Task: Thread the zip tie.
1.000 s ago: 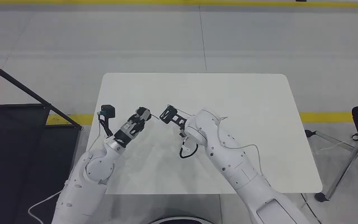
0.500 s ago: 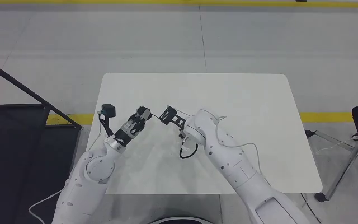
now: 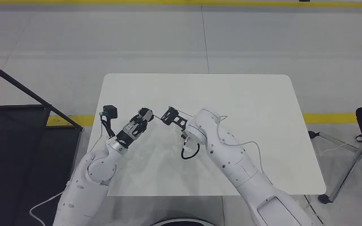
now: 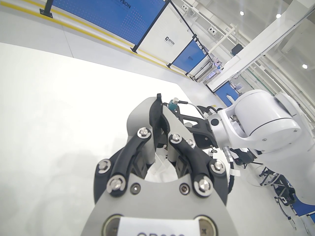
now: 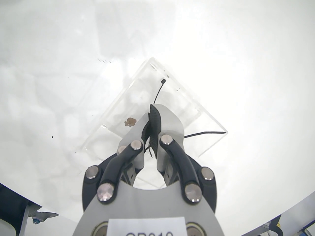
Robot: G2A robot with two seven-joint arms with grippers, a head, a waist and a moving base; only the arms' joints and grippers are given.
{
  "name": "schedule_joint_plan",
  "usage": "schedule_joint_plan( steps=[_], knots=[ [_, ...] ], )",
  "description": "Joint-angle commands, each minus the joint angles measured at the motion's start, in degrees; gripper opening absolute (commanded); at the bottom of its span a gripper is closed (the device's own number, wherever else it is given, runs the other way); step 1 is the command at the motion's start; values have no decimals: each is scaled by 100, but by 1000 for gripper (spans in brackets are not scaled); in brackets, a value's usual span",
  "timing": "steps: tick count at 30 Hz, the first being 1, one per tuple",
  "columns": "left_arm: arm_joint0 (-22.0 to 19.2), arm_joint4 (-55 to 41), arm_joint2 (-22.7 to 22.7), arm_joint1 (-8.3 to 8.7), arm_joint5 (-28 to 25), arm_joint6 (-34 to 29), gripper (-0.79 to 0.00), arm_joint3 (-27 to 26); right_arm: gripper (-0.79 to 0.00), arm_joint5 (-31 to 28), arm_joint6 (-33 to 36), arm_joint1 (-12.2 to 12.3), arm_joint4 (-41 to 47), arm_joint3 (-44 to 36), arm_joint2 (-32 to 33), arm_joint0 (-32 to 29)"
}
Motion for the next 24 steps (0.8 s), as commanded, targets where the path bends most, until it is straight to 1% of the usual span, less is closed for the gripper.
schedule_joint_plan(
  steps=[1, 8, 19, 23, 24],
  knots=[
    [7, -4, -2, 0, 0, 5, -785, -5, -785, -6, -5, -3, 4, 13, -1, 10],
    [23, -22, -29, 4, -18, 11, -785, -16, -785, 50, -56, 24, -77, -174, 77, -46],
    [38, -27, -56, 9, -34, -3, -785, -37, -785, -11, 93, 174, -359, -1006, 336, -496],
    [21, -5, -10, 2, -25, 12, -785, -19, -785, 29, 153, 183, -405, -1032, 341, -539],
    [18, 0, -4, 1, -18, 20, -785, -14, -708, 53, 144, 175, -404, -995, 322, -528]
  ],
)
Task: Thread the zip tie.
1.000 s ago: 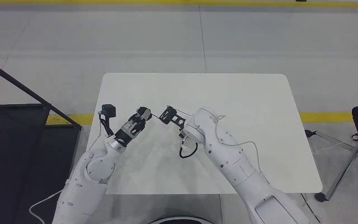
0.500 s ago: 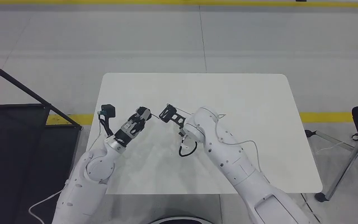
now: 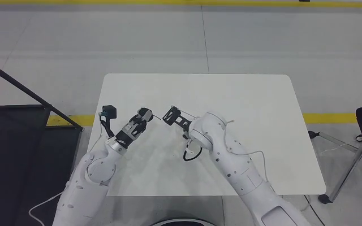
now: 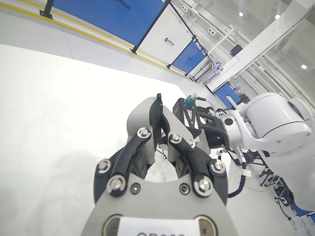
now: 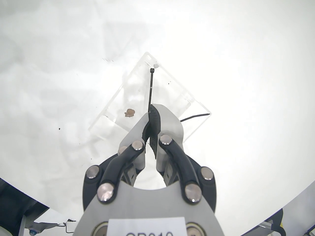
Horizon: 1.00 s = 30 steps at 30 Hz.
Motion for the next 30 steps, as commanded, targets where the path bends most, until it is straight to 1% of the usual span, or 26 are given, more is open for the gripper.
schedule_joint_plan(
  steps=[1, 3, 5, 14, 17, 23, 28, 30],
  knots=[
    [-5, 6, 10, -2, 15, 10, -785, 8, -650, 34, -19, -16, 3, 83, -38, 31],
    [-5, 2, 20, -5, 20, 19, -785, 9, -582, 55, -35, -35, 6, 188, -80, 81],
    [-5, 6, 26, -6, 22, 27, -785, 12, -576, 80, -38, -56, 16, 294, -122, 138],
    [-35, 8, 27, -7, 22, 12, -785, 49, -585, 207, -125, -134, 1, 610, -269, 292],
    [-31, 0, 8, -4, 12, 9, -785, 50, -619, 189, -226, -140, 27, 646, -251, 310],
    [20, -22, -56, 8, -22, -8, -785, 17, -643, 175, -382, -101, -114, 403, -179, 178],
    [-7, -43, -79, 11, -1, -32, -785, 18, -631, -152, -350, -49, -67, 179, -99, 12],
    [-10, -36, -58, 8, 4, -34, -785, 19, -625, -198, -323, -38, -47, 166, -70, -11]
  ],
)
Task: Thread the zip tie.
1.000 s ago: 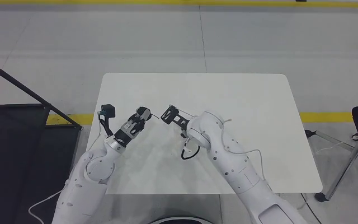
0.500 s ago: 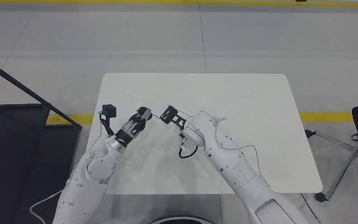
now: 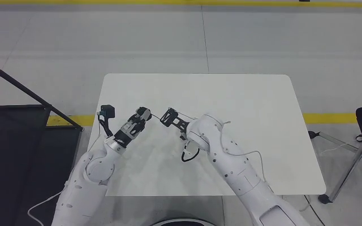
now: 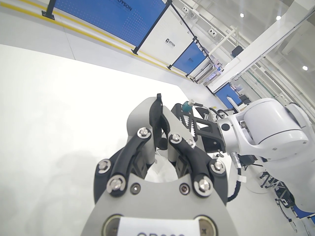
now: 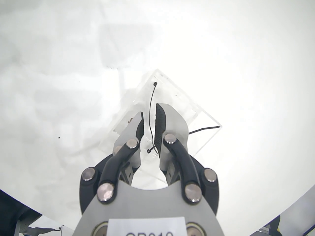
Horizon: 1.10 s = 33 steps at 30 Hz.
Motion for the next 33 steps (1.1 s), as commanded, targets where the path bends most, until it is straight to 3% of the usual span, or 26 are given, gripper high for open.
schedule_joint_plan(
  steps=[1, 25, 33],
  knots=[
    [-2, 11, 21, -4, 7, 7, -785, 1, -625, -20, 12, 4, 17, 14, 12, -9],
    [-19, 58, 78, -13, 29, 35, -785, 10, -582, -84, -68, -68, 300, 573, -54, 261],
    [-39, 60, 96, -16, 33, 32, -785, 27, -622, -99, -73, -90, 374, 732, -80, 351]
  ],
)
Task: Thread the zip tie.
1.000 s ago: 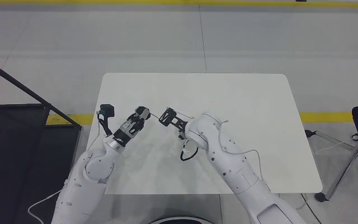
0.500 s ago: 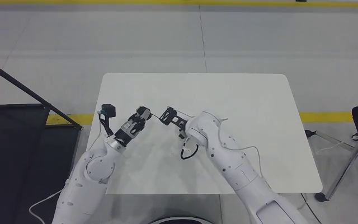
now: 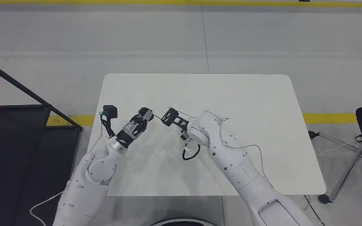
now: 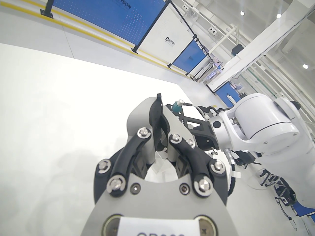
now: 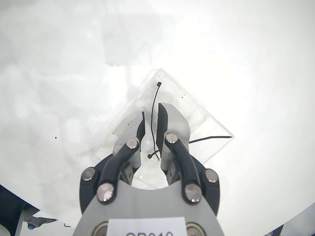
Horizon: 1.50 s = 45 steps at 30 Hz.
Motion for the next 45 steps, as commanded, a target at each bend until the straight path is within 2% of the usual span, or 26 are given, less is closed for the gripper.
schedule_joint_plan(
  steps=[1, 3, 5, 16, 36, 45],
  knots=[
    [-2, 3, 5, -1, -1, 3, -785, 4, -640, -16, 5, -6, 19, 42, -12, 19],
    [-3, 0, 10, -2, 0, 12, -785, 7, -674, -15, 12, -14, 40, 84, -26, 38],
    [-4, 0, 12, -3, 2, 17, -785, 9, -785, -19, 13, -21, 47, 117, -40, 62],
    [2, 0, -8, -1, -20, 31, -785, 9, -785, 62, -46, -4, -16, 14, -3, 33],
    [39, -22, -43, 5, -72, 36, -785, -16, -785, 34, 227, 262, -517, -1613, 478, -735],
    [82, -79, -132, 20, -99, -3, -785, -6, -785, -154, -391, 308, -626, -1725, 522, -822]
  ],
)
